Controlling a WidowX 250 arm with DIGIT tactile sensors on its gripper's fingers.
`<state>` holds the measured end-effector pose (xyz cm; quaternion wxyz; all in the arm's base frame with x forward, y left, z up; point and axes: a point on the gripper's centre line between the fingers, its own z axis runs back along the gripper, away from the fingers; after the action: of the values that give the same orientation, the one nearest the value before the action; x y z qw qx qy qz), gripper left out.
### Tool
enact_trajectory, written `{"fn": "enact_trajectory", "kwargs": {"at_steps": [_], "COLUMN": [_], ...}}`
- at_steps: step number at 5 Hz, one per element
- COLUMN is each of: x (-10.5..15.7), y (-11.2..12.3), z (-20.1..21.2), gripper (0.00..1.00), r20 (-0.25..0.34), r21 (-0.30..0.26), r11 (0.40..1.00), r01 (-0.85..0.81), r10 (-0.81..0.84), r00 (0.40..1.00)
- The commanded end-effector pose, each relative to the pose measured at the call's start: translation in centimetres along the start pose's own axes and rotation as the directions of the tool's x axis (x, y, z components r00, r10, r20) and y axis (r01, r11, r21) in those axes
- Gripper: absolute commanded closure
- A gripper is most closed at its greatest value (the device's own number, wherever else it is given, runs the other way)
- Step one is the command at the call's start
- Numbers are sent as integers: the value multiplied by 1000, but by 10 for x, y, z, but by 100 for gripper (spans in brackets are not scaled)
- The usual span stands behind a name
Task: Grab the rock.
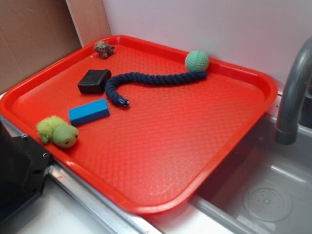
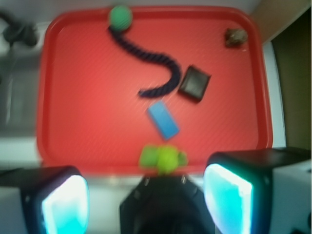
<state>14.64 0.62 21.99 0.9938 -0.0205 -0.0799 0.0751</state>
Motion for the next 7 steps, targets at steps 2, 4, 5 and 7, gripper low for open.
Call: {"fn": "enact_trajectory", "kwargs": {"at_steps": [2,4,5,7], "x": [108,105,105,114], "y": [58,61,61,89], "z": [-78,-99,-99,-114], "gripper": [0,0,0,0], "r20": [157,140,140,152], "r21": [6,-4,-4,9], "r11": [952,929,929,897], "r01": [-307,-369,-369,-441], "r10": [302,366,366,435], "r00": [940,920,920,887]}}
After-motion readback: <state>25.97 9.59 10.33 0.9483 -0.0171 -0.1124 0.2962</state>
